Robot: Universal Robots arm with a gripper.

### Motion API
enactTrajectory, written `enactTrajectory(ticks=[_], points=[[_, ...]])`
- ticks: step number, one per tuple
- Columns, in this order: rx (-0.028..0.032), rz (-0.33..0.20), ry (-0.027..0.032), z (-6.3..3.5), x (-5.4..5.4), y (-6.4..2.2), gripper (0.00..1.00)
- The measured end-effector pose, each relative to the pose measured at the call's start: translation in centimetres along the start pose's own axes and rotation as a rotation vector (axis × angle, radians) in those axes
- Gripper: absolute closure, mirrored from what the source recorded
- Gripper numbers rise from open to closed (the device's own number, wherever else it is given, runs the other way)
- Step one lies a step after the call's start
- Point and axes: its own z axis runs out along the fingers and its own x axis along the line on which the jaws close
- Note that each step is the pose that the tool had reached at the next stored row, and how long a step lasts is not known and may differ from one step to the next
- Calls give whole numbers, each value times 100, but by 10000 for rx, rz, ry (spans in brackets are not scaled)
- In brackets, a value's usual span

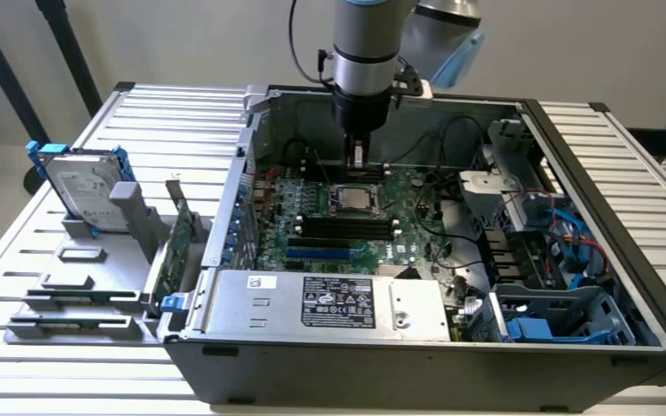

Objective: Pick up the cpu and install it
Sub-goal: 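Close the cpu cover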

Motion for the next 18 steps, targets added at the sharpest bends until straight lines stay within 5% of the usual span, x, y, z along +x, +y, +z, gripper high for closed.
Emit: enactTrajectory(ticks=[18], points=[[26, -30, 66, -279, -18, 826, 89]])
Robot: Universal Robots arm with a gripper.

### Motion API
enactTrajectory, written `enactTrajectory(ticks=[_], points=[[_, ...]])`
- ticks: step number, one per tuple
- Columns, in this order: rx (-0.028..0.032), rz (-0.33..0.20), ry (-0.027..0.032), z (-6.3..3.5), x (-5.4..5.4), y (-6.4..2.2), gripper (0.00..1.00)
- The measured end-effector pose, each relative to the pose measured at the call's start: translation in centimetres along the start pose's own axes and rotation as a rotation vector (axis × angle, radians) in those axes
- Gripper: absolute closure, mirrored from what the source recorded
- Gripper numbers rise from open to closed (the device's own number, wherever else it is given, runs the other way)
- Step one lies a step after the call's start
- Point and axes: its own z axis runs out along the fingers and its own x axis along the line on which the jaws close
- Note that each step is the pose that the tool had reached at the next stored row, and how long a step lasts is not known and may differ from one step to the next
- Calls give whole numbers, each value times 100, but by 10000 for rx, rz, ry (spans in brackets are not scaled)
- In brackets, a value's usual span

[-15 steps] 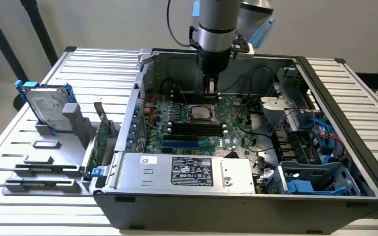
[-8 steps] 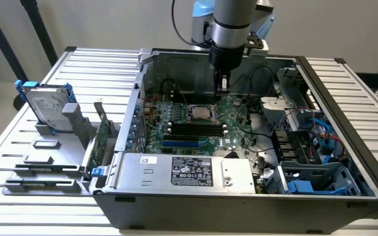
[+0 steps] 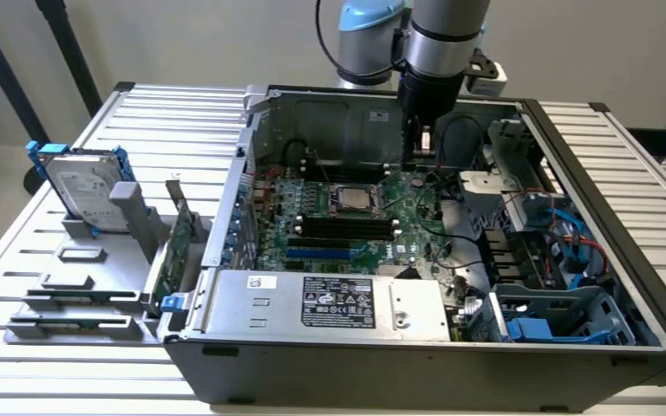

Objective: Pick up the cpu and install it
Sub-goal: 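Close the cpu cover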

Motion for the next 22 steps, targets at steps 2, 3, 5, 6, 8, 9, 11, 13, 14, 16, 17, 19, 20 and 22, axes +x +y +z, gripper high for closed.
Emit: enactTrajectory(ticks=[2, 3, 5, 6, 8, 9, 11, 13, 14, 16, 17, 19, 20, 22], points=[[3, -6, 6, -4, -6, 78, 89], [3, -8, 10, -3, -10, 110, 89], [5, -20, 11, -2, -15, 157, 89], [6, -26, 13, 0, -15, 173, 89], [7, -44, 14, 11, -16, 196, 89], [7, -57, 14, 27, -17, 200, 89], [10, -84, 14, 64, -21, 199, 89], [13, -120, 15, 99, -24, 198, 89], [15, -137, 15, 117, -25, 198, 89], [18, -168, 15, 154, -28, 197, 89], [18, -179, 16, 172, -30, 196, 89], [20, -196, 15, 208, -33, 195, 89], [21, -202, 16, 226, -35, 195, 89], [22, -215, 17, 262, -37, 194, 89]])
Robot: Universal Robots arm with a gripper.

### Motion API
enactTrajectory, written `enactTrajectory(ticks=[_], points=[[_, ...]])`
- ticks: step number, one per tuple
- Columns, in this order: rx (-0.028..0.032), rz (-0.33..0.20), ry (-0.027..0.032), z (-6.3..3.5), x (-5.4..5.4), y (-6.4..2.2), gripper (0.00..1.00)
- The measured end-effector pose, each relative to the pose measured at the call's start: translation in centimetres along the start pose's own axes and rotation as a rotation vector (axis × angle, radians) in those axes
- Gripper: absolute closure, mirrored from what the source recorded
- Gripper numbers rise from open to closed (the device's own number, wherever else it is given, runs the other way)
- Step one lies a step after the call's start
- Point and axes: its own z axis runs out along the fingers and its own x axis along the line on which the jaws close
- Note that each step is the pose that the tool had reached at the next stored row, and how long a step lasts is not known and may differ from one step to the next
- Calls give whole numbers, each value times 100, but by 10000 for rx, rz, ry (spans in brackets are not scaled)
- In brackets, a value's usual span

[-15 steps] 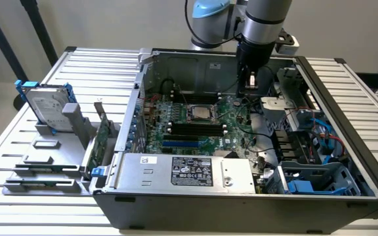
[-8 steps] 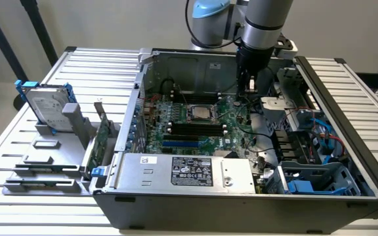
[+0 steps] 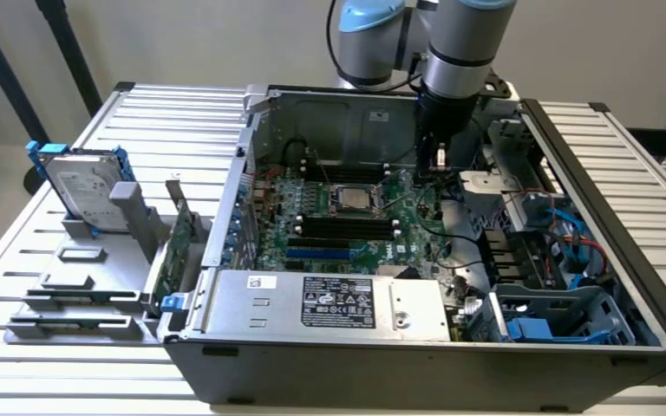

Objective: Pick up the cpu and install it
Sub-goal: 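Close the cpu cover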

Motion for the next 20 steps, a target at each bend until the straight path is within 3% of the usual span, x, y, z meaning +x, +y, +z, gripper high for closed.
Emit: enactTrajectory(ticks=[2, 3, 4, 6, 8, 11, 15, 20], points=[[7, -8, 1, 31, -2, -1, 89], [46, -10, 2, 35, -3, -1, 89], [141, -3, 2, 35, -3, 0, 89], [418, 19, 4, 36, -3, 4, 89], [657, 39, 4, 29, -2, 15, 89], [936, 64, 6, 6, 0, 40, 89], [1360, 101, 8, -15, 2, 68, 89], [2020, 154, 11, -20, 3, 87, 89]])
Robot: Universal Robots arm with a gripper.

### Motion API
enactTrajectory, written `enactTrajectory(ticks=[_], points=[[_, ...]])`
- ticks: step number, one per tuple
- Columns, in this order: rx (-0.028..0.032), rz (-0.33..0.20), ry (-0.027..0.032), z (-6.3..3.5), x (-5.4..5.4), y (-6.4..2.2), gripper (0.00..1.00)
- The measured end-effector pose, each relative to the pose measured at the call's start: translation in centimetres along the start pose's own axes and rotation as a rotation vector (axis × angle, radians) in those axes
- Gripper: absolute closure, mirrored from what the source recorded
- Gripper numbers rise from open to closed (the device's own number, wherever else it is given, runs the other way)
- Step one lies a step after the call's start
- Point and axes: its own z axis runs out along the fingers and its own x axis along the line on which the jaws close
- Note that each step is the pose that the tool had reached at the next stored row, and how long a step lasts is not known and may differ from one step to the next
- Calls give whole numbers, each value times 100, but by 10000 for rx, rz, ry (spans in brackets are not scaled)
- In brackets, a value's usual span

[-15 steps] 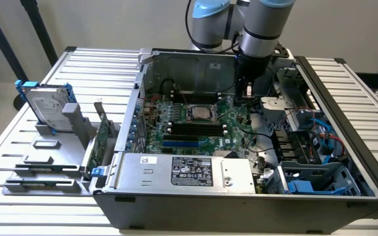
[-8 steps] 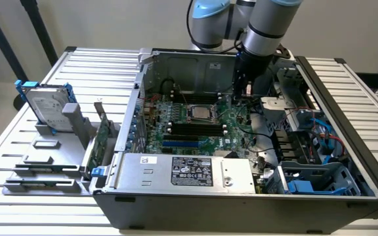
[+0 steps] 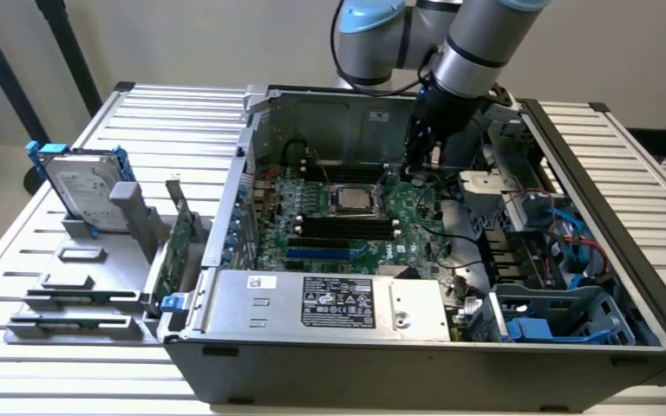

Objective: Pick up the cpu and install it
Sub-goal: 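Close the cpu cover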

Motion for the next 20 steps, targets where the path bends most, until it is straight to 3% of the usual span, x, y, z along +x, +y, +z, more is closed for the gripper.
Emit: enactTrajectory(ticks=[3, 4, 10, 14, 20], points=[[392, 26, -1, -1, 0, 2, 89], [498, 30, -1, -1, 0, 3, 89], [1046, 13, 37, 0, 0, -5, 89], [1229, -65, 126, 9, -1, -50, 89], [1346, -201, 255, 42, -4, -151, 89]])
